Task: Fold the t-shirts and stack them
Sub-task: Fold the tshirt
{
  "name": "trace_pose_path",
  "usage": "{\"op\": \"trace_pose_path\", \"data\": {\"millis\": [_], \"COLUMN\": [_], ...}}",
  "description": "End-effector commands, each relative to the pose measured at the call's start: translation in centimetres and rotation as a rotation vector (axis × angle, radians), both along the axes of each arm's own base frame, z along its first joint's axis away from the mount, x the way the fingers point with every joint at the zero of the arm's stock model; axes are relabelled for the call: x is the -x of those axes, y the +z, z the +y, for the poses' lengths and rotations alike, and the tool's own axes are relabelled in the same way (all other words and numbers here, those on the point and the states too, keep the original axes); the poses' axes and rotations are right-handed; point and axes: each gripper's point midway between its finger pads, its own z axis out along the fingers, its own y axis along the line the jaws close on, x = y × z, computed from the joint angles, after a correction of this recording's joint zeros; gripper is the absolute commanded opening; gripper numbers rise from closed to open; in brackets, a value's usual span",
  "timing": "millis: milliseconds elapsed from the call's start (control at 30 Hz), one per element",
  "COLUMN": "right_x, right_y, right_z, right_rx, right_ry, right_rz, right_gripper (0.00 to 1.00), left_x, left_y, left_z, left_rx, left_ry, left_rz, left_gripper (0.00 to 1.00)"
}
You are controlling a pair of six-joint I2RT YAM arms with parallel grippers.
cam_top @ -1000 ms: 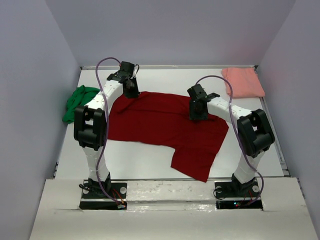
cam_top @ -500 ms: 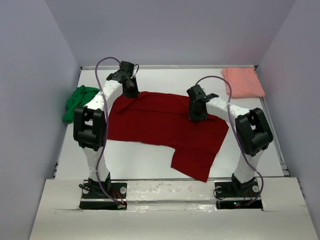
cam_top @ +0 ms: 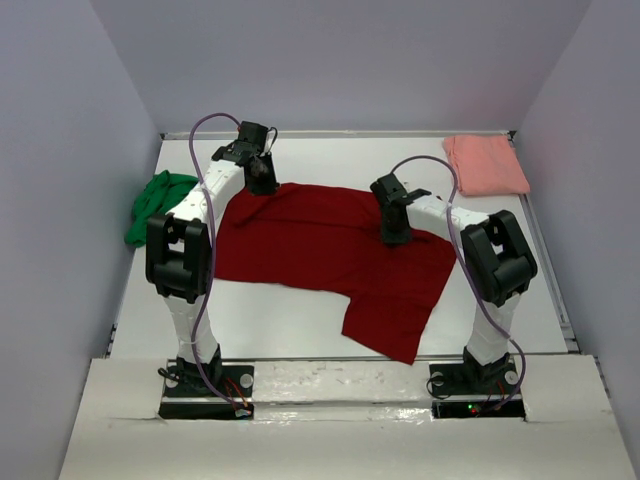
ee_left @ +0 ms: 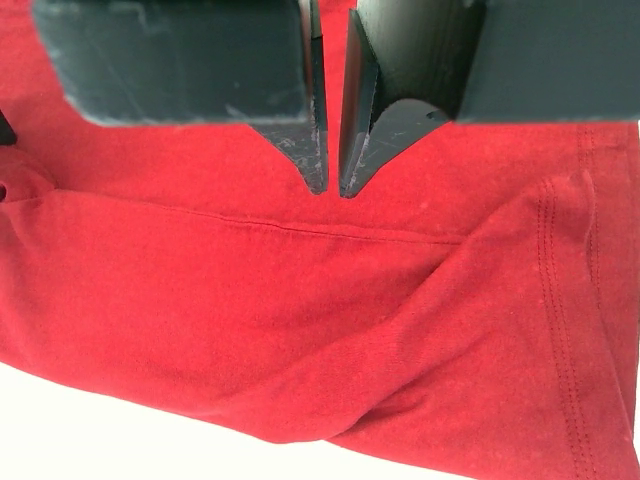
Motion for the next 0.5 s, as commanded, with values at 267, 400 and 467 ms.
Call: {"op": "trace_pose_path", "data": {"millis": [267, 400, 467], "right_x": [-1.3, -0.7, 0.0], "right_y": [2.8, 4.5, 6.0], "right_z": [1.6, 2.7, 4.2], "right_rx": [-0.002, 0.015, 0.013], "right_ry": [0.004, 0.028, 0.056], "right_rz": [-0.096, -0.130, -0.154], "right_gripper": [0.00, 0.00, 0.00], "left_x": [0.0, 0.0, 0.1], "left_y": [3.8, 3.6, 3.5], "left_z": [-0.6, -0.6, -0.5], "left_rx": [0.034, 0.035, 0.031], "left_ry": [-0.032, -0.030, -0.029], "left_rz": [-0.081, -0.076, -0.074], "left_gripper": [0.20, 0.20, 0.20]}}
